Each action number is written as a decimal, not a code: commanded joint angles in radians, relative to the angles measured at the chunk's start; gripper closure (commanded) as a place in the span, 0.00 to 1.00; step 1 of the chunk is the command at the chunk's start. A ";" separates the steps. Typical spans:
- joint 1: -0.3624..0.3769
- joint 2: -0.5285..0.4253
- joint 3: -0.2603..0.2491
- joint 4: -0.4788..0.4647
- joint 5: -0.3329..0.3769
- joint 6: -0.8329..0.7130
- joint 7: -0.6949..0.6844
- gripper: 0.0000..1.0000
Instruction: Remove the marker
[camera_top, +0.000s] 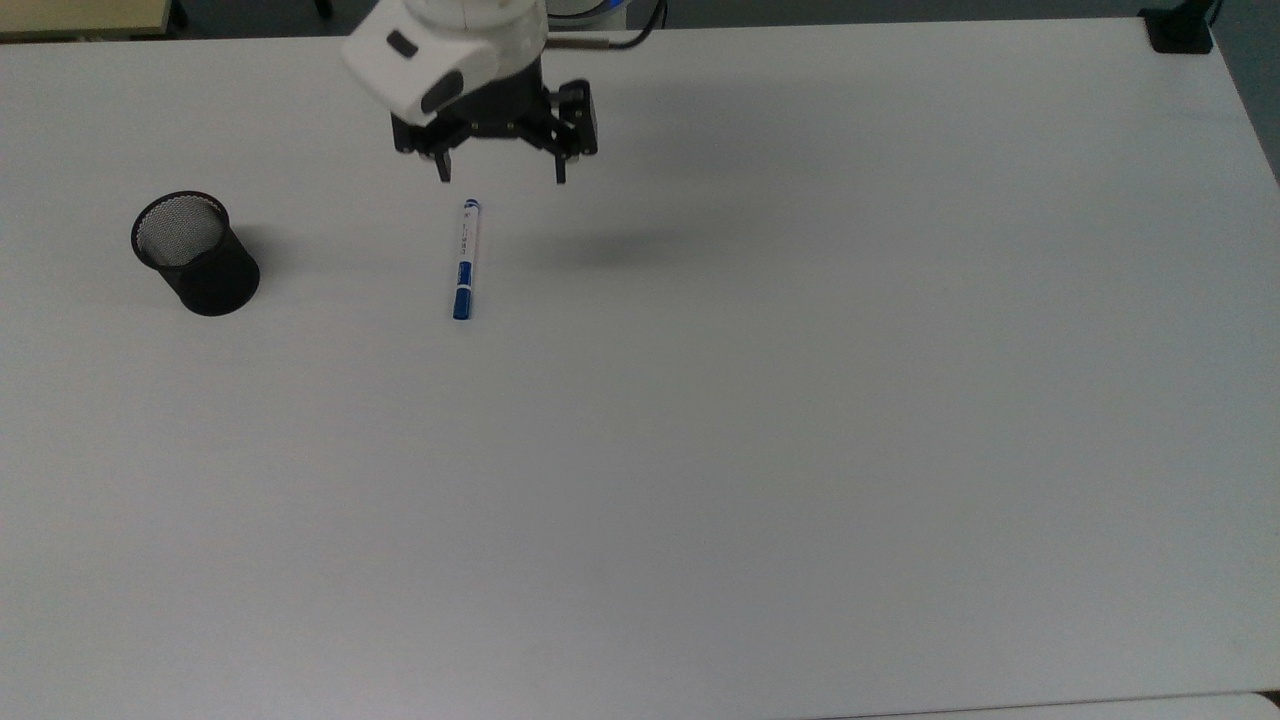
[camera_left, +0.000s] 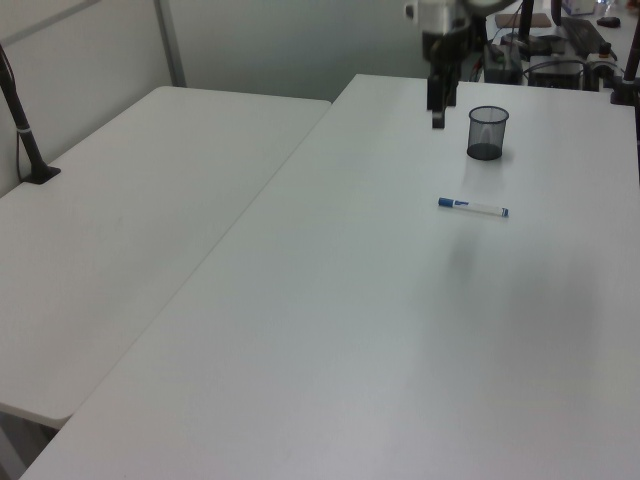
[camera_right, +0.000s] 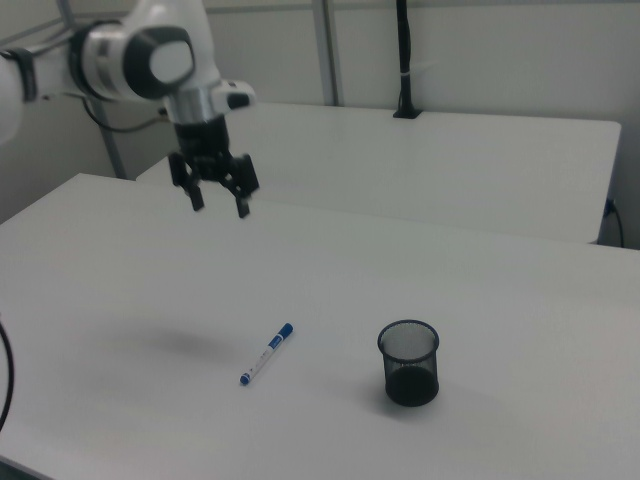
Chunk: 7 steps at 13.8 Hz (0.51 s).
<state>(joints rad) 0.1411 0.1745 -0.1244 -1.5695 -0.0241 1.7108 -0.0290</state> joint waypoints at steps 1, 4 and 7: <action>0.055 -0.136 -0.009 -0.044 -0.008 -0.062 0.034 0.00; 0.063 -0.190 -0.008 -0.053 -0.007 -0.102 0.109 0.00; 0.063 -0.219 -0.008 -0.084 -0.008 -0.100 0.104 0.00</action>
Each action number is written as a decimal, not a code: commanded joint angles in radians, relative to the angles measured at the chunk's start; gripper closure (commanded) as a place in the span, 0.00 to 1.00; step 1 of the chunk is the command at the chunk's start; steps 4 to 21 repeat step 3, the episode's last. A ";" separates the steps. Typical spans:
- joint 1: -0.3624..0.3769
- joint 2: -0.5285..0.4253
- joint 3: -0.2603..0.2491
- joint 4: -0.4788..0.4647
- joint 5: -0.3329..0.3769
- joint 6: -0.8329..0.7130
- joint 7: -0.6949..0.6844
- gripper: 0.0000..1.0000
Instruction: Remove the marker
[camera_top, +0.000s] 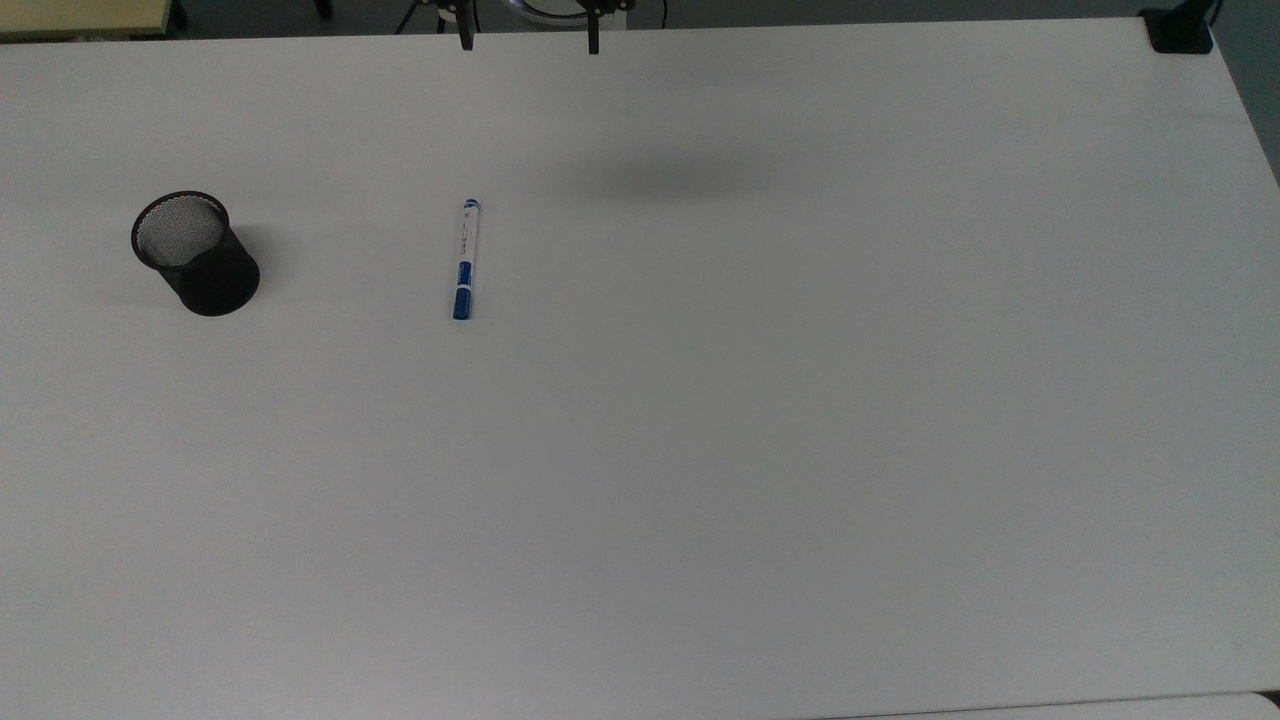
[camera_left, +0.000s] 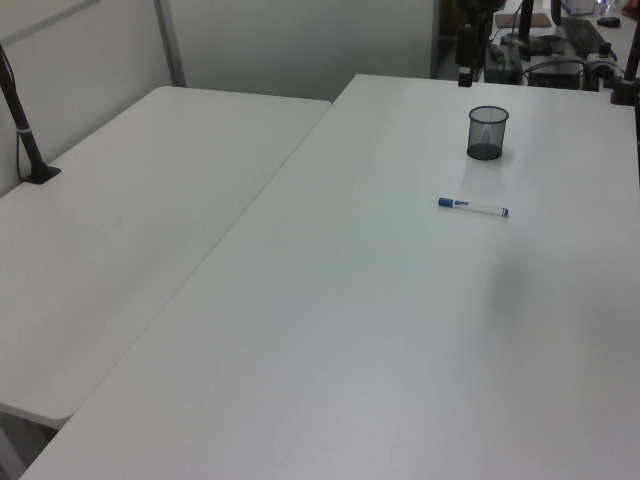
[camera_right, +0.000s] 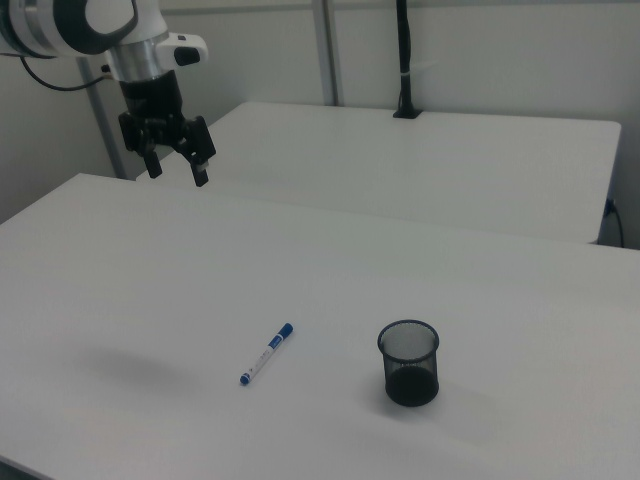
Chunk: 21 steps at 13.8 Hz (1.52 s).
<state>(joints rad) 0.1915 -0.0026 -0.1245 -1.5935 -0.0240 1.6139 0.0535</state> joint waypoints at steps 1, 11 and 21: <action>0.012 -0.043 -0.007 -0.059 -0.008 -0.005 0.022 0.00; 0.012 -0.037 -0.007 -0.057 -0.013 -0.005 0.020 0.00; 0.012 -0.037 -0.007 -0.057 -0.013 -0.005 0.020 0.00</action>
